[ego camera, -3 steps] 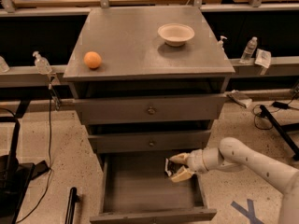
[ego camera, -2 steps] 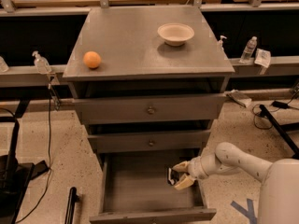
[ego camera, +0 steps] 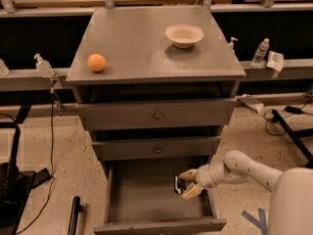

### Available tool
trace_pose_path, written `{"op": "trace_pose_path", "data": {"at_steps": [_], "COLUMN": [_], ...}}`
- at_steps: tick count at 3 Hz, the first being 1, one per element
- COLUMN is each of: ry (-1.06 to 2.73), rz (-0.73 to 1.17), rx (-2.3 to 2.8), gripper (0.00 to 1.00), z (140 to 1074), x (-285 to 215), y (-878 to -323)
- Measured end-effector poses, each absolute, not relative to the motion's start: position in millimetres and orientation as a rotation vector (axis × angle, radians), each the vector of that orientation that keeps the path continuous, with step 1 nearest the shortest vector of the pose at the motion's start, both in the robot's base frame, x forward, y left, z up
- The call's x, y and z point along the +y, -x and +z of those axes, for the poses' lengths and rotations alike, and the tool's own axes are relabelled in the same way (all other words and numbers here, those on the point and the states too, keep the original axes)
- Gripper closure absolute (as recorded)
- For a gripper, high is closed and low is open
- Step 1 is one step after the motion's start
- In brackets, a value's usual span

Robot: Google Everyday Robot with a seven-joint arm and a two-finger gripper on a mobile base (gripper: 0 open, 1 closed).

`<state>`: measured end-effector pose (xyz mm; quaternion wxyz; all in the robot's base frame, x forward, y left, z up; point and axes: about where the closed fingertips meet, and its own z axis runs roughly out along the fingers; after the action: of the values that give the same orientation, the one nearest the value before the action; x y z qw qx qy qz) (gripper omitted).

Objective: Place rxbar chocolate into bottom drawer

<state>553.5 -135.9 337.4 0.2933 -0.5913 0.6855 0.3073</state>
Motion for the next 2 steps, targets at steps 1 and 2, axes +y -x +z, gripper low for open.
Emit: {"op": "trace_pose_path", "data": {"at_steps": [1,2], "ry": [1.591,1.576], "rz": [0.747,0.638], "rx": [1.762,1.747], "gripper": [1.0,1.0], "z": [311,259], "x": [-130,-128], "y": [-572,-596]}}
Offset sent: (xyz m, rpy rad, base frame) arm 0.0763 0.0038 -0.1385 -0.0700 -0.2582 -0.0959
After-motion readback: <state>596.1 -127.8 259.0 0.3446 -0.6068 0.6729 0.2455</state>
